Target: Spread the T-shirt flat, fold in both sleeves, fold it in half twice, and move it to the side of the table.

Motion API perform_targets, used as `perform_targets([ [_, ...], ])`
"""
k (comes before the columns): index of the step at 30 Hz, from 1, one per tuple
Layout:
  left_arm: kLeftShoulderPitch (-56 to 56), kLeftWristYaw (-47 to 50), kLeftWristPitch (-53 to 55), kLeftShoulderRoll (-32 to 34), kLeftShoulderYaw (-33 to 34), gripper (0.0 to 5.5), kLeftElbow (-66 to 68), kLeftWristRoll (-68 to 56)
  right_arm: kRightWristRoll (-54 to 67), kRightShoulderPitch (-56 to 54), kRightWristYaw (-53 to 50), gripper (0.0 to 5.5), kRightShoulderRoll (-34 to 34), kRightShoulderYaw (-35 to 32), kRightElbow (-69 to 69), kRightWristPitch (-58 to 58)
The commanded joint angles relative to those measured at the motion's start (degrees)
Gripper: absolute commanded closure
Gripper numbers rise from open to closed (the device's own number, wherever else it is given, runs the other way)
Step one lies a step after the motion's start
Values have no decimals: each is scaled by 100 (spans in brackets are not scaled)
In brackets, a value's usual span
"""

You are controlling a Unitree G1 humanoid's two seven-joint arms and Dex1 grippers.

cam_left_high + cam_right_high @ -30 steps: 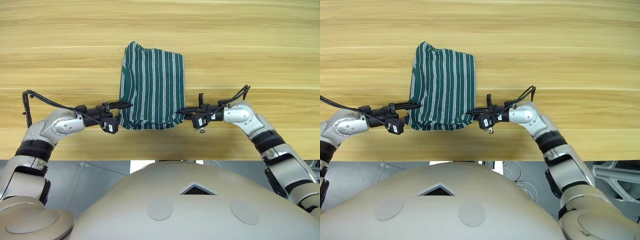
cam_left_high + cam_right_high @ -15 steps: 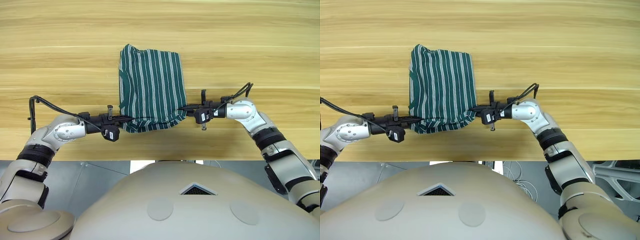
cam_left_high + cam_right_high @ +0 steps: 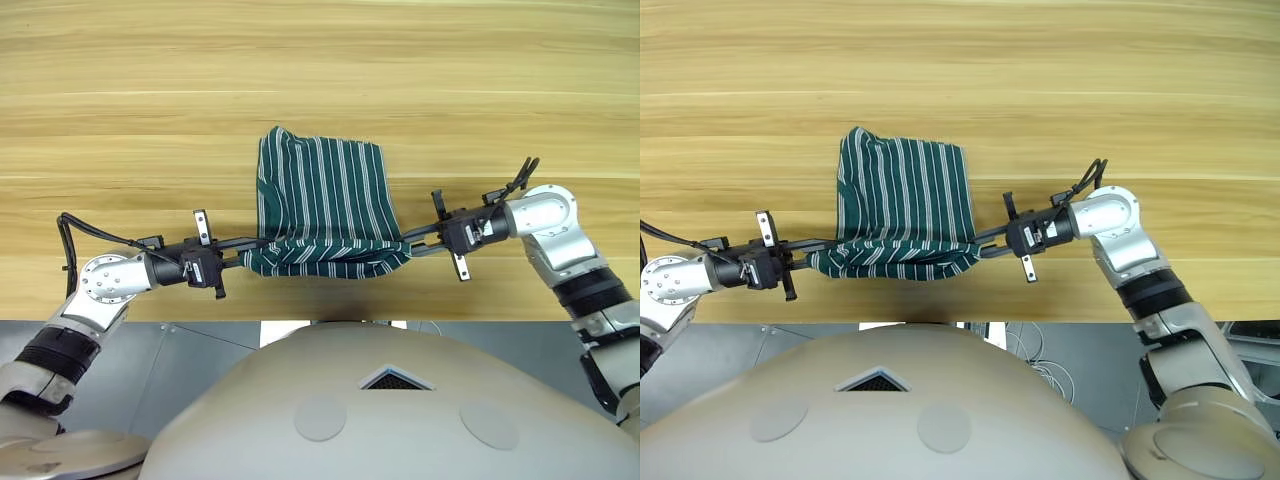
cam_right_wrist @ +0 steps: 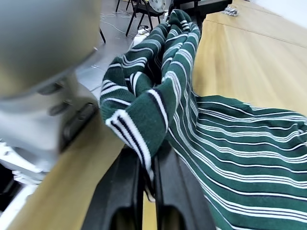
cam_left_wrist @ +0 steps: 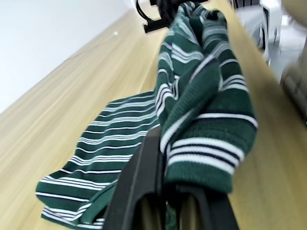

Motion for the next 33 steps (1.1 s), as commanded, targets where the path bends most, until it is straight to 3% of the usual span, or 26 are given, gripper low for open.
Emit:
perform_targets([
  [1,-71,-360,735,-110,208,550,-131,-241,-66,-222,44,537,56,-235,-37,413],
  [5,-658,-786,1321,-606,306,550,332,-61,-243,-873,299,537,335,-252,422,833],
  [11,-2034,-1591,2042,-1364,574,550,1780,103,-334,-2497,860,538,1203,-361,2787,1507],
  [18,-3023,-1966,2072,-2133,983,550,3355,463,-1091,-3499,809,538,2044,-646,5239,1119],
  [26,-3492,-1750,1569,-2676,1312,550,4511,1212,-1543,-3810,740,538,2432,-1145,6205,1025],
  [33,-3557,-1844,1936,-2817,1748,435,4670,1139,-1681,-3907,776,400,2414,-1586,6409,1189],
])
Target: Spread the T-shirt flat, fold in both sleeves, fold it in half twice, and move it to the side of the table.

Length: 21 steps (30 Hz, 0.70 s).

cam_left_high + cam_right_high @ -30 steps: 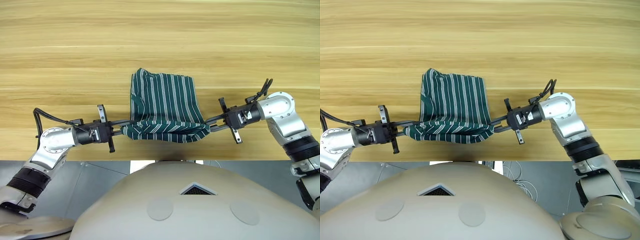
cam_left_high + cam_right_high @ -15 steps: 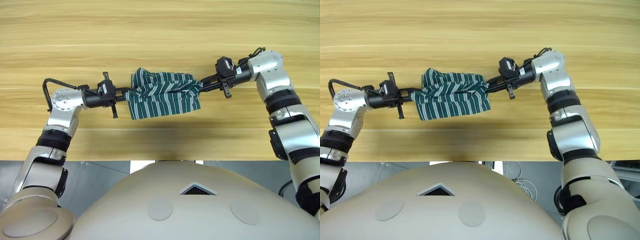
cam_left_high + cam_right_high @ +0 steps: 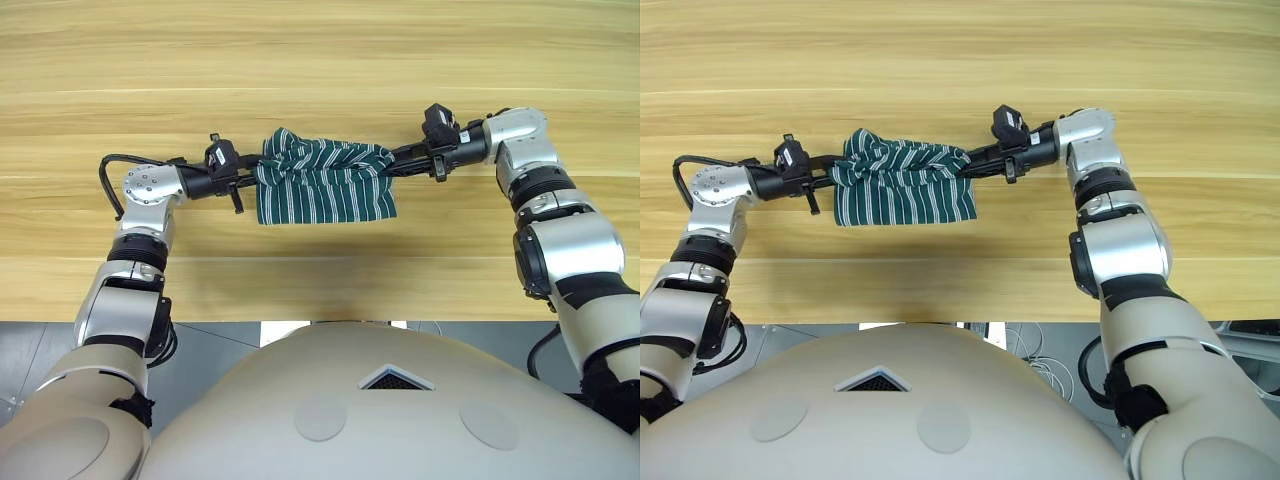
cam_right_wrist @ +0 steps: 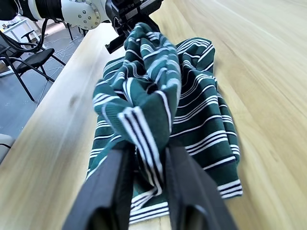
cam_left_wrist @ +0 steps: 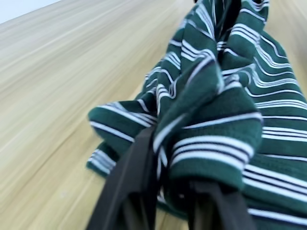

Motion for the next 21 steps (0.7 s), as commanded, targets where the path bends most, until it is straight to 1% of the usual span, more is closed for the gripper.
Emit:
perform_targets([
  [1,-129,-119,319,-78,251,414,-44,-62,-113,-230,-61,377,-78,-254,96,59],
  [6,-51,-194,673,-181,576,337,-95,-192,-84,-246,-426,291,-48,-645,157,54],
  [9,28,-184,745,-234,772,290,-16,-222,-115,-209,-956,239,0,-866,179,-47],
  [14,-100,35,1123,-405,1289,218,341,-501,-549,-88,-2219,157,176,-814,278,-298],
  [17,-263,380,1197,-428,1451,166,799,-331,-934,-52,-3014,101,226,-669,337,-461],
  [19,-304,592,1103,-420,1492,141,1034,-187,-1104,-48,-3329,72,228,-639,344,-612],
  [21,-288,638,970,-411,1665,109,1107,-247,-1000,-56,-3260,37,246,-794,277,-834],
])
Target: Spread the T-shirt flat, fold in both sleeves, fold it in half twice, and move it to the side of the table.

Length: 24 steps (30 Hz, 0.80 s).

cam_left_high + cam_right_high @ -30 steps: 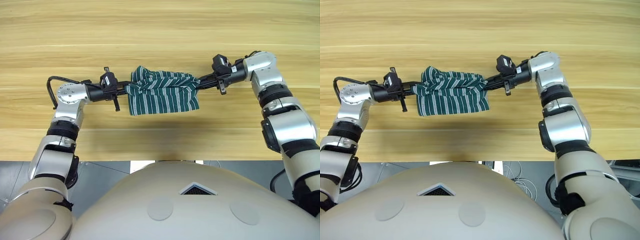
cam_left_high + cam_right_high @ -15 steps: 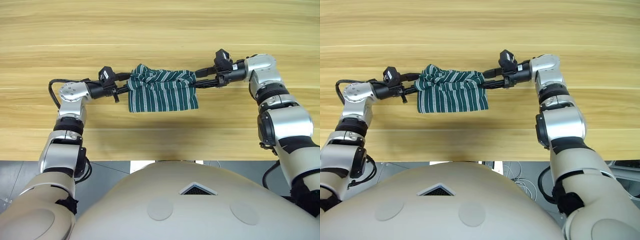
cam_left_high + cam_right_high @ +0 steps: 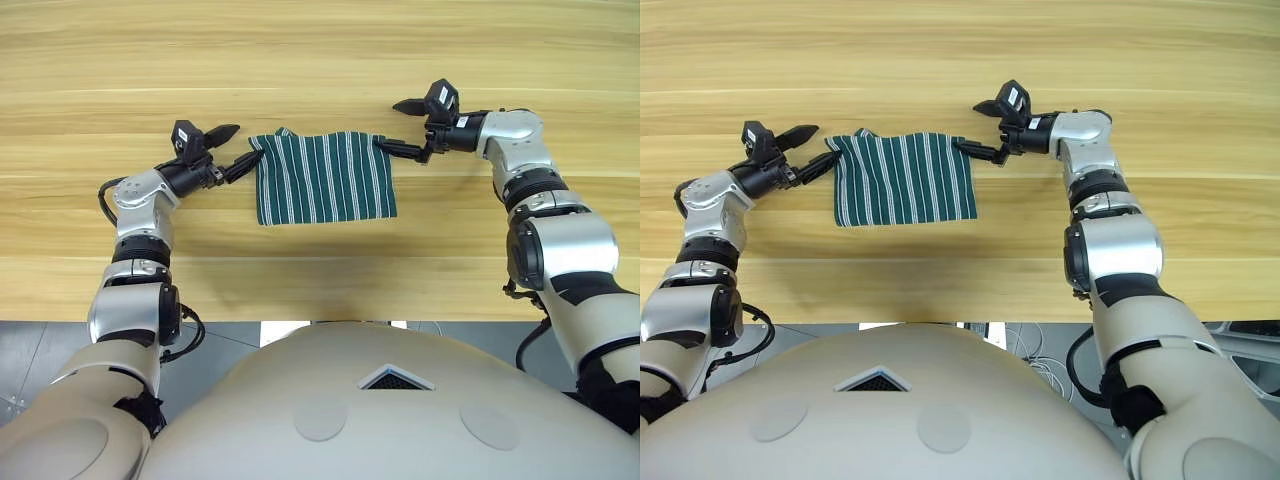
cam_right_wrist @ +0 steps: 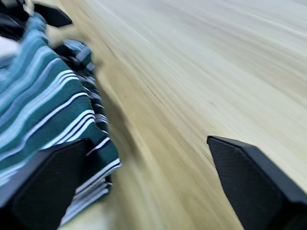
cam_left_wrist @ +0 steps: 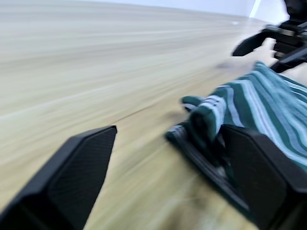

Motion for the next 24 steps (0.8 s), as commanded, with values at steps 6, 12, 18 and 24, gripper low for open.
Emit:
perform_targets([
  [6,416,-72,-433,-118,1250,103,-1131,-1066,1107,-25,1236,12,452,-907,-556,-823],
  [12,1429,500,-182,-475,1535,103,-3640,-1628,1487,374,2491,12,988,-697,-1361,-730],
  [18,1636,1991,-391,-984,1715,103,-4327,-1226,492,480,1972,12,1426,121,-849,-1049],
  [24,1750,2175,-519,-1072,1447,103,-4373,-921,-353,238,779,12,1650,541,4,-929],
])
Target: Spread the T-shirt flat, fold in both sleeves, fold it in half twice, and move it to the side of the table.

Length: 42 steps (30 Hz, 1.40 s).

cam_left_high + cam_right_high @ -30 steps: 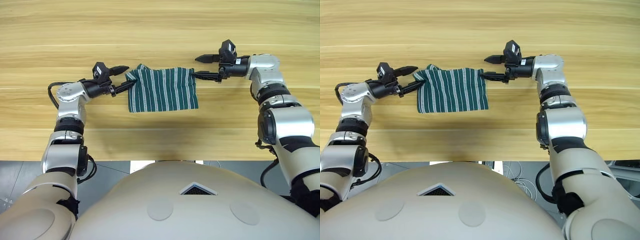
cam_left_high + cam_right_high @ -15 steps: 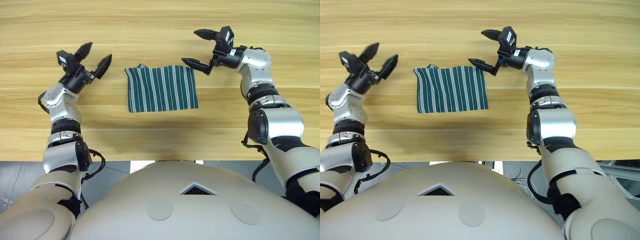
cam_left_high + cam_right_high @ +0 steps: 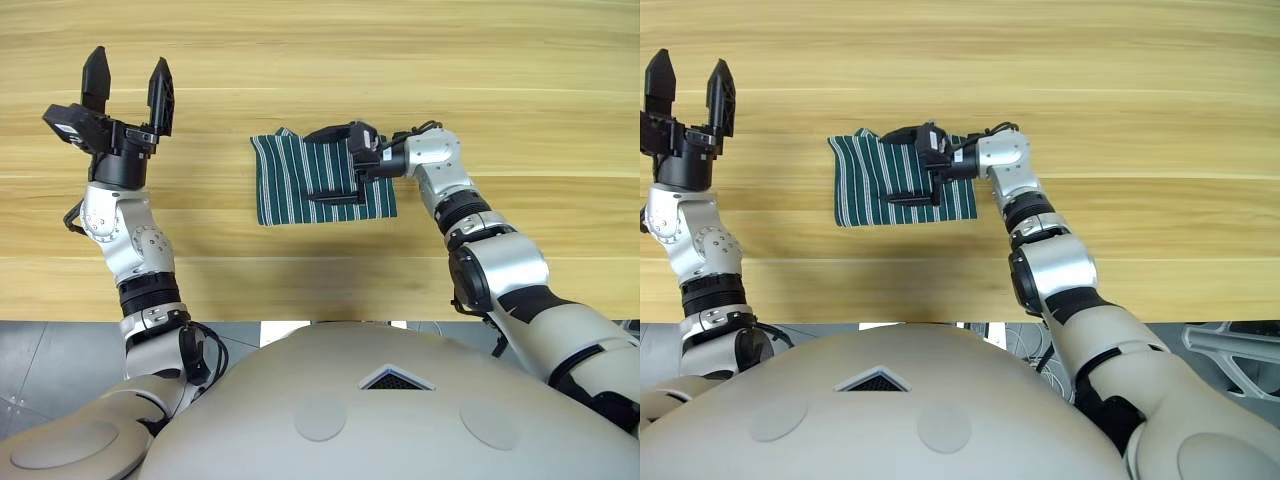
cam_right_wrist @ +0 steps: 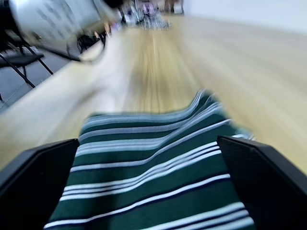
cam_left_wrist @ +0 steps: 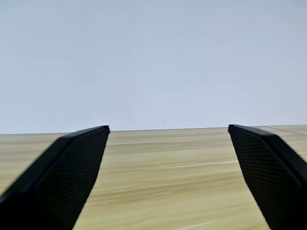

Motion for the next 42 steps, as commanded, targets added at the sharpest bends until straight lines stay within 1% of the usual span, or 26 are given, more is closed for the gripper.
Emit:
perform_targets([
  [1,-31,-50,-9,38,-124,103,75,109,-473,-329,-727,12,13,171,464,272],
  [6,-189,-153,-56,86,-149,103,386,110,-971,-457,-1470,12,-173,338,813,822],
  [8,-193,-173,-80,92,-122,103,441,78,-1135,-385,-1811,12,-297,407,870,860],
  [11,-203,-175,-151,75,-118,103,539,94,-1178,-309,-2319,12,-539,329,916,866],
  [14,-134,-131,-209,39,-121,103,492,103,-934,-210,-3133,12,-1005,-79,964,1024],
  [18,24,-69,-243,-28,-110,103,361,66,-791,24,-4646,12,-1710,-639,1057,1675],
  [22,142,5,-328,-180,-237,103,222,138,-360,294,-5970,12,-2209,-1460,1076,2242],
  [25,156,45,-371,-257,-346,103,206,206,-335,495,-6452,12,-2366,-1743,1065,2366],
  [31,31,90,-468,-347,-480,103,400,316,-282,563,-6883,12,-2455,-2114,1049,2469],
  [36,-25,120,-610,-347,-540,103,544,396,-247,365,-7289,12,-2542,-2383,993,2121],
  [39,-135,187,-701,-354,-486,103,748,408,-212,33,-7463,12,-2639,-2496,848,1010],
  [42,-352,431,-907,-352,-418,103,1126,591,-18,-285,-7225,12,-2527,-2641,670,-147],
])
